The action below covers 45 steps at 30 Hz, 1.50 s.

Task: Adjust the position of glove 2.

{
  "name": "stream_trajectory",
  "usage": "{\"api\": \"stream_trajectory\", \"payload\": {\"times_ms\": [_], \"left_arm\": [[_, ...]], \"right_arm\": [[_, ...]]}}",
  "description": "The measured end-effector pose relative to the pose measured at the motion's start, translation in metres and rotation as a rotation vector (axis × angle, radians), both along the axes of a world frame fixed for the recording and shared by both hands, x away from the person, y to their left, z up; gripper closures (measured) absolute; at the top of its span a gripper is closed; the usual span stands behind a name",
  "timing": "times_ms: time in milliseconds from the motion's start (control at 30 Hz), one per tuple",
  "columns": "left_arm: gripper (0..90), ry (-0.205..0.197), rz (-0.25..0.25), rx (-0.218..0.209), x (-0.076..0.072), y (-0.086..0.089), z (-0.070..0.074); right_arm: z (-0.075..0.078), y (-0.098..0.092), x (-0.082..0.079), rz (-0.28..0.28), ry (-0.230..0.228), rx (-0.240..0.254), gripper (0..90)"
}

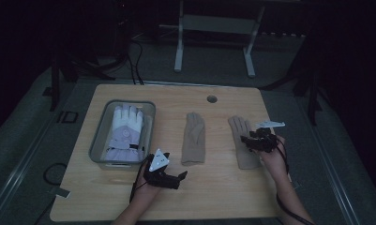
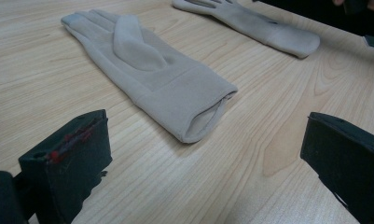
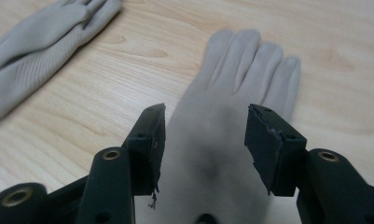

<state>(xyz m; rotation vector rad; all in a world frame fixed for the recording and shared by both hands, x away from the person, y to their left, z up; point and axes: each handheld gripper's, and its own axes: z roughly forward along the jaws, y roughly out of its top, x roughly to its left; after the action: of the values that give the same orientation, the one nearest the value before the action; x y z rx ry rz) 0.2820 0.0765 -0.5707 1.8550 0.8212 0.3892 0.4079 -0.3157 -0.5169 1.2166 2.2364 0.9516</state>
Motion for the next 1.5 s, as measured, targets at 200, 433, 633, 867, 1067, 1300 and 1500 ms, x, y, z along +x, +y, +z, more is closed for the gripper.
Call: {"api": "stream_trajectory", "payload": {"times_ms": [200,433,633,867,1067,1300,1500], "left_arm": [[1.7,0.002,-0.001,-0.002,0.001,0.000,-0.001],[1.7,0.000,-0.007,-0.006,0.000,0.000,-0.001],[1.7,-0.004,-0.012,-0.010,0.000,0.000,-0.001],[1.7,-0.006,-0.012,-0.010,-0.001,-0.001,0.000],[1.7,-0.004,-0.013,-0.008,0.000,-0.001,-0.001],[1.7,-0.002,-0.009,-0.010,0.000,0.000,-0.001],[1.7,0.000,-0.007,-0.010,0.000,0.000,-0.001]], "right_arm": [[-0.001,-0.017,0.012,0.107,0.006,-0.032,49.0],[-0.020,-0.019,0.022,0.166,0.054,-0.054,47.6],[-0.033,-0.019,0.025,0.143,0.066,-0.050,50.3],[-0.032,-0.013,0.019,0.062,0.070,-0.040,77.9],[-0.033,-0.006,0.014,-0.053,0.059,-0.018,81.7],[-0.022,0.000,0.013,-0.099,0.045,0.004,82.0],[-0.004,0.004,0.008,-0.119,0.017,0.044,82.0]]}}
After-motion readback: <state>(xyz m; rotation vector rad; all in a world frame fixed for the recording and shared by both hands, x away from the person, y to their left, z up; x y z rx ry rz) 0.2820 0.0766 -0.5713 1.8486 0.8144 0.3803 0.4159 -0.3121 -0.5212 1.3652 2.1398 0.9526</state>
